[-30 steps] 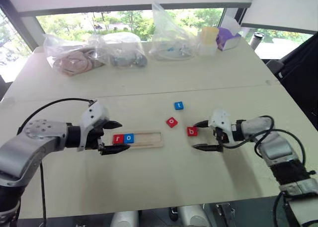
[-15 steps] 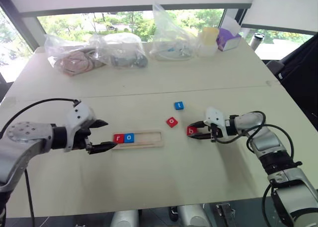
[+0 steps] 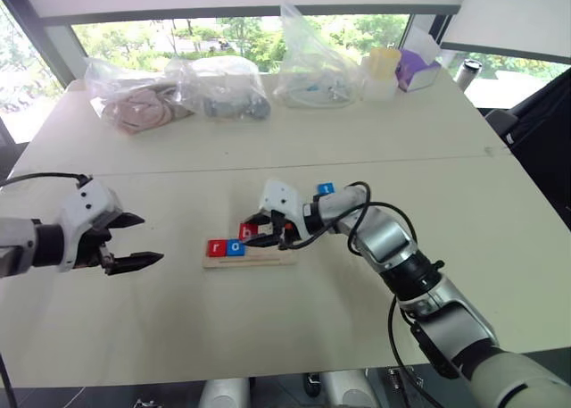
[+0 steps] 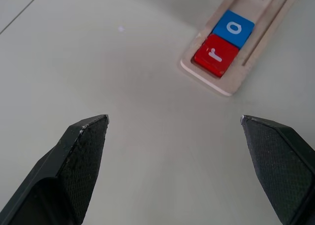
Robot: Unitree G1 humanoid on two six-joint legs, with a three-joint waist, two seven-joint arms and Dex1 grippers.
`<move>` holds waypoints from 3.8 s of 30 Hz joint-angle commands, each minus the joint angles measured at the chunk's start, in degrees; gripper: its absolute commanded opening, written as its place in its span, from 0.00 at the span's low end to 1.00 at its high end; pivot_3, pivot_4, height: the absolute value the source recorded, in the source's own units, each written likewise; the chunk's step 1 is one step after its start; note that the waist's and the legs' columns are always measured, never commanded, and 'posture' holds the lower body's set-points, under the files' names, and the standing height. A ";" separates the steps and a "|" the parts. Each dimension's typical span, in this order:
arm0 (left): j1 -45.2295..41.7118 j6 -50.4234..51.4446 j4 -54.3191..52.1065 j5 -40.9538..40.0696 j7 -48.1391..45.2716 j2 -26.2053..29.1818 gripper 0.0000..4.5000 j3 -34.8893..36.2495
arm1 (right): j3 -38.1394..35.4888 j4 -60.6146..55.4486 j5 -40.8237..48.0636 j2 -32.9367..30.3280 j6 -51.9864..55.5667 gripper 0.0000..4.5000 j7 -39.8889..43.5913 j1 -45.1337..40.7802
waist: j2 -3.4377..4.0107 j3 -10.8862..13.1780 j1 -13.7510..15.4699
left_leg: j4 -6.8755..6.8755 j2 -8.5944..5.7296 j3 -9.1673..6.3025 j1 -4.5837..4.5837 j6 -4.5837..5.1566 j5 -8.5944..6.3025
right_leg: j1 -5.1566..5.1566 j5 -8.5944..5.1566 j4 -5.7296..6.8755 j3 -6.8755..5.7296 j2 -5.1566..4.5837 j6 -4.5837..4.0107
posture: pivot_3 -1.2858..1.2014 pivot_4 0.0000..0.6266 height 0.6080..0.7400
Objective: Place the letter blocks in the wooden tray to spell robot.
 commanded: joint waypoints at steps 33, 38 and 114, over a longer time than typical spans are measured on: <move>-2.33 1.34 -3.54 -0.38 5.00 -3.19 1.00 -1.72 | -2.22 2.86 -3.97 3.02 -7.30 0.99 -2.29 0.57 | -0.03 0.00 -0.29 | 0.00 0.11 0.01 0.11 0.00 0.00 | -0.01 0.09 0.14 0.05 0.28 0.02 | 0.52 0.24 1.00; -3.08 1.27 -3.54 -0.57 5.03 -3.81 1.00 -2.22 | -6.22 -2.32 -3.92 -0.44 -4.08 0.99 -4.88 2.82 | -0.04 -0.01 -0.21 | 0.00 0.10 0.01 0.09 0.00 0.00 | -0.01 0.09 0.13 0.05 0.28 0.02 | 0.52 0.24 1.00; -17.60 6.04 -4.80 -6.61 -0.19 -6.93 1.00 -14.34 | -26.21 -7.59 10.44 -25.12 -3.84 0.99 10.24 18.75 | -0.16 0.00 -0.63 | -0.10 0.06 0.16 0.17 0.03 0.00 | 0.07 -0.03 -0.01 0.15 0.37 0.25 | 0.52 0.24 1.00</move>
